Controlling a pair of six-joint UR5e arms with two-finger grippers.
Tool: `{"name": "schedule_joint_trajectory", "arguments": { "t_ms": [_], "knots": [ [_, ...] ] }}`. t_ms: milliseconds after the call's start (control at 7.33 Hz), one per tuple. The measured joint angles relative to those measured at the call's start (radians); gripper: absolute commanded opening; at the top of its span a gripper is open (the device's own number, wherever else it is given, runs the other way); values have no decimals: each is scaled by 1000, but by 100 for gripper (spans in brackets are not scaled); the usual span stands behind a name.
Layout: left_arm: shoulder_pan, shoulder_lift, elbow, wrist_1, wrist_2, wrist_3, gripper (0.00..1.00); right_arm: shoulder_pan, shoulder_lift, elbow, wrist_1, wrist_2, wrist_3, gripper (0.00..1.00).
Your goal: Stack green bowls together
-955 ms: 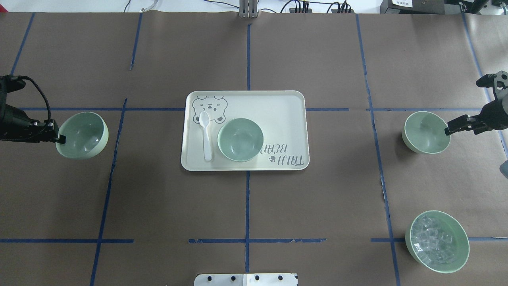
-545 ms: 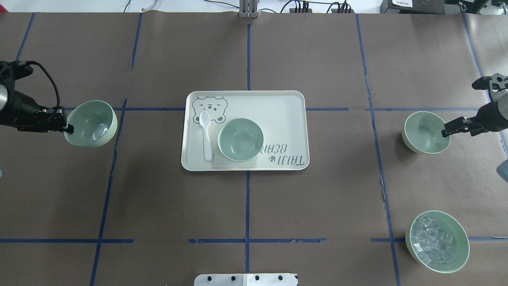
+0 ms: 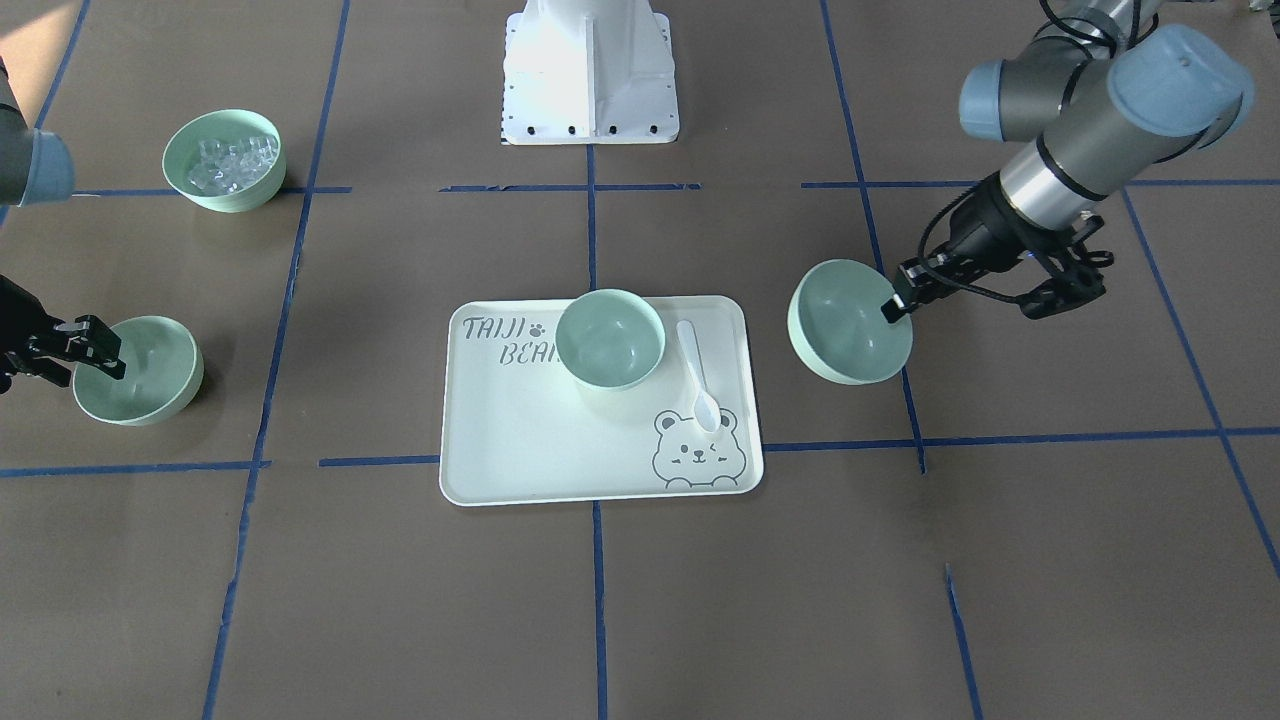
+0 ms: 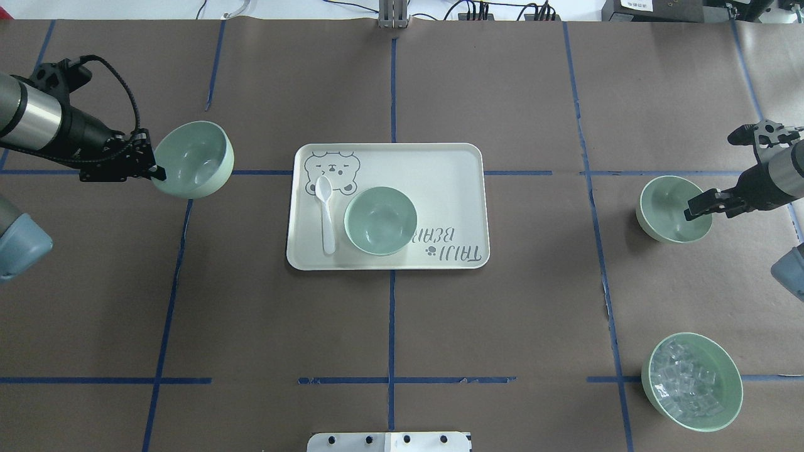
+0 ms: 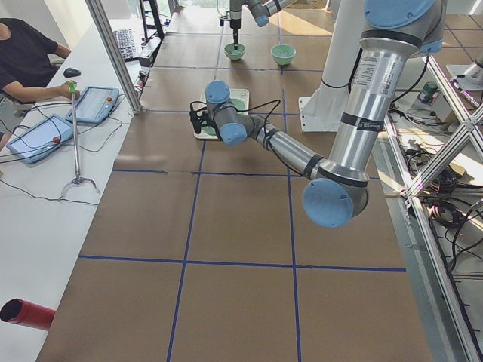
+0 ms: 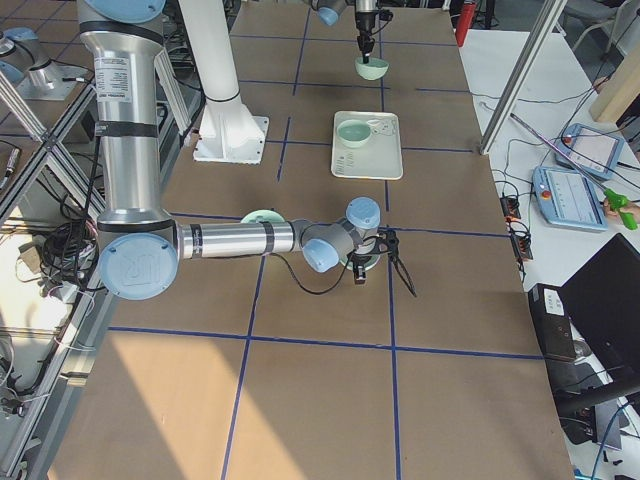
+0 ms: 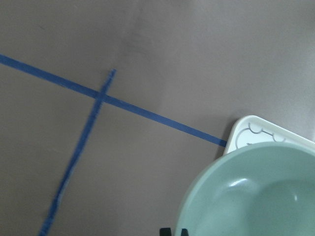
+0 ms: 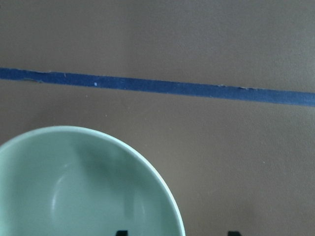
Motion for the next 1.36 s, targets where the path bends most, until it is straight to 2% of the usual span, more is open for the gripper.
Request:
{"name": "schedule_joint_trajectory", "arguments": {
  "t_ms": [409, 545, 818, 955, 1364],
  "knots": [
    [159, -169, 61, 21, 137, -200, 0, 14, 3, 6, -2, 35, -10, 0],
    [200, -211, 83, 25, 178, -237, 0, 57, 7, 6, -6, 98, -10, 0],
    [280, -263, 107, 27, 257, -259, 0, 173, 29, 6, -15, 263, -5, 0],
    [316, -294, 133, 28, 299, -262, 0, 206, 42, 6, -17, 312, -1, 0],
    [338, -316, 173, 41, 337, -260, 0, 237, 84, 15, -75, 343, 2, 0]
  ]
}}
